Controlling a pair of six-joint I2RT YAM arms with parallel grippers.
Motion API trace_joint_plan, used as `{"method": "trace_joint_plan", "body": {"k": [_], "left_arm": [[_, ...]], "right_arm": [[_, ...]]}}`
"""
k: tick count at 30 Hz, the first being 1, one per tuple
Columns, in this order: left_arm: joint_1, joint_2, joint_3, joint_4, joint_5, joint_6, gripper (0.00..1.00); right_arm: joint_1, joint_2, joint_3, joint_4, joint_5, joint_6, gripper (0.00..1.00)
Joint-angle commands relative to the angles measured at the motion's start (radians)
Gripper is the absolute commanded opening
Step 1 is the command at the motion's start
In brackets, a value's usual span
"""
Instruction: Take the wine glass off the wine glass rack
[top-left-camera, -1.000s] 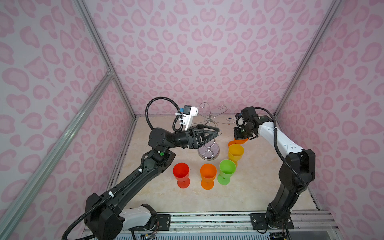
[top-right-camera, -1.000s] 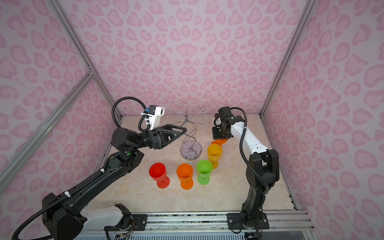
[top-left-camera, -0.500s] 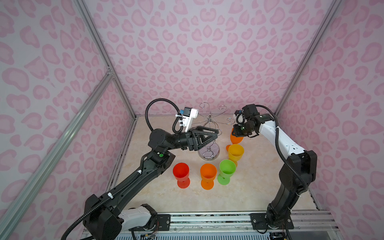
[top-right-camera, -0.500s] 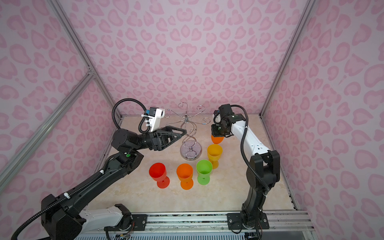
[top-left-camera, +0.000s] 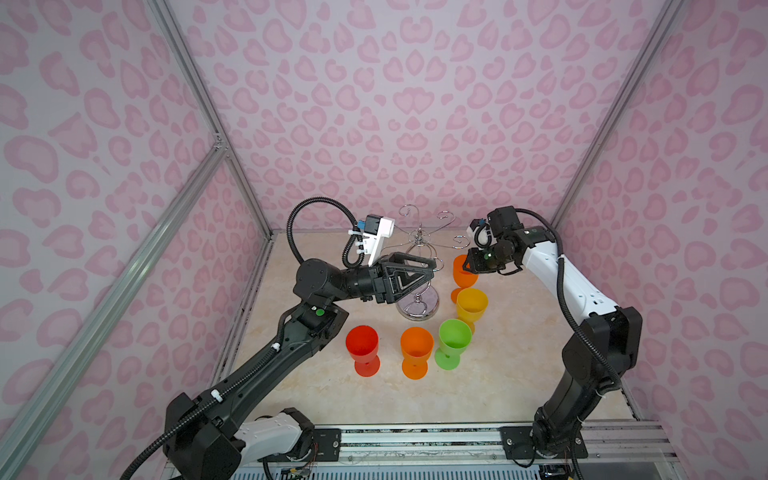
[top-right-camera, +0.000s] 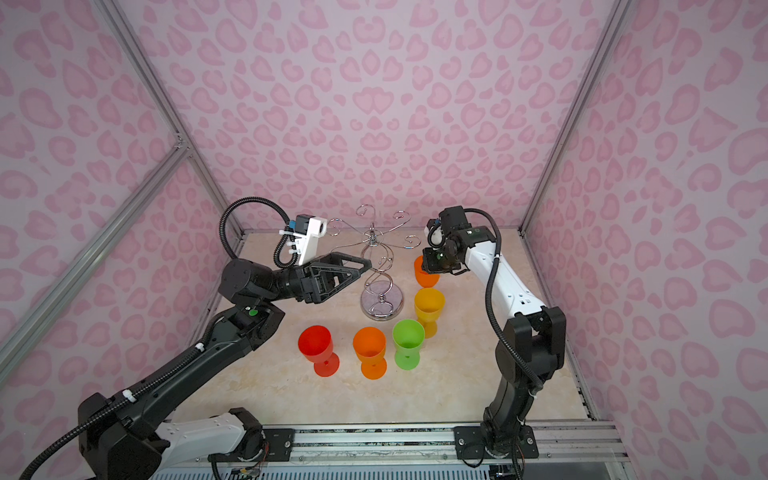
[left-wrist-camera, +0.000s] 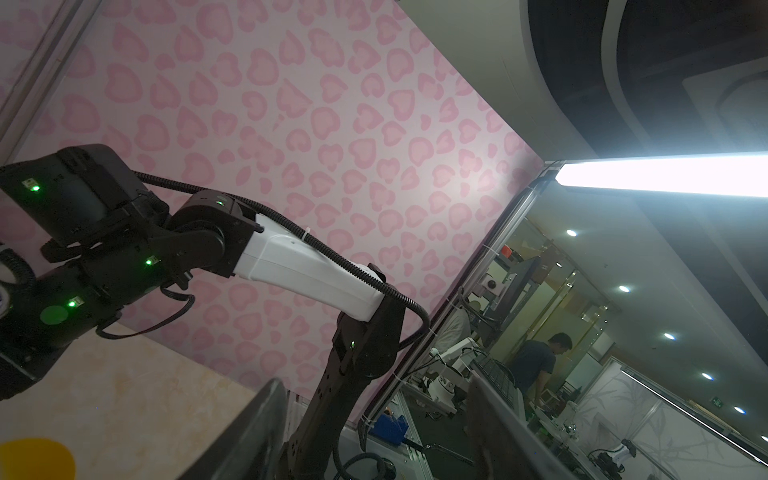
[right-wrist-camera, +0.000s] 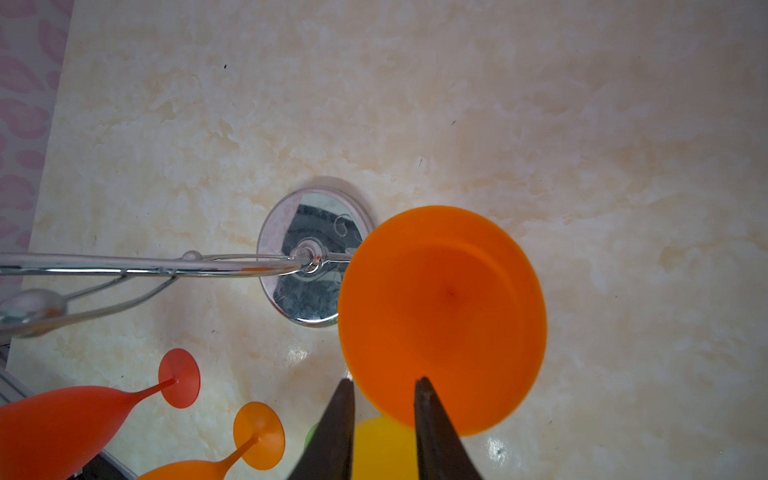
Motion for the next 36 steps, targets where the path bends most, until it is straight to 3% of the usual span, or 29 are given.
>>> {"method": "trace_joint_plan", "body": {"k": [1,8,13,16,19,23,27,29,32,36], "left_arm": [[0.0,-0.012,-0.002,0.004,-0.002,0.023,0.71],[0.002,-0.042,0.012,-0.085,-0.01,0.085,0.71],[0.015,-0.127,0.081,-0.405,-0.078,0.316,0.71],[0.032,-0.202,0.145,-0.679,-0.22,0.508,0.72],[0.065,-0.273,0.179,-0.861,-0.432,0.634,0.72],[0.089,-0.362,0.182,-1.024,-0.834,0.805,0.75],[0.095,-0.396,0.056,-0.962,-1.387,0.972,0.77],[0.113,-0.374,-0.035,-0.844,-1.569,1.029,0.77],[0.187,-0.319,-0.182,-0.653,-1.601,1.065,0.78],[0.338,-0.241,-0.355,-0.448,-1.406,1.023,0.81]], "right_arm": [[0.002,-0.018,0.001,-0.01,-0.001,-0.014,0.28],[-0.01,-0.088,-0.003,-0.001,0.018,-0.003,0.29],[-0.059,-0.196,-0.041,0.033,0.04,0.019,0.28],[-0.104,-0.311,-0.12,0.124,0.067,0.052,0.28],[-0.141,-0.477,-0.288,0.303,0.13,0.086,0.28],[-0.214,-0.697,-0.49,0.513,0.217,0.066,0.3],[-0.26,-0.809,-0.626,0.633,0.334,0.033,0.36],[-0.268,-0.817,-0.676,0.673,0.369,0.04,0.38],[-0.27,-0.809,-0.74,0.73,0.419,0.046,0.38],[-0.289,-0.812,-0.831,0.84,0.468,0.073,0.39]]}}
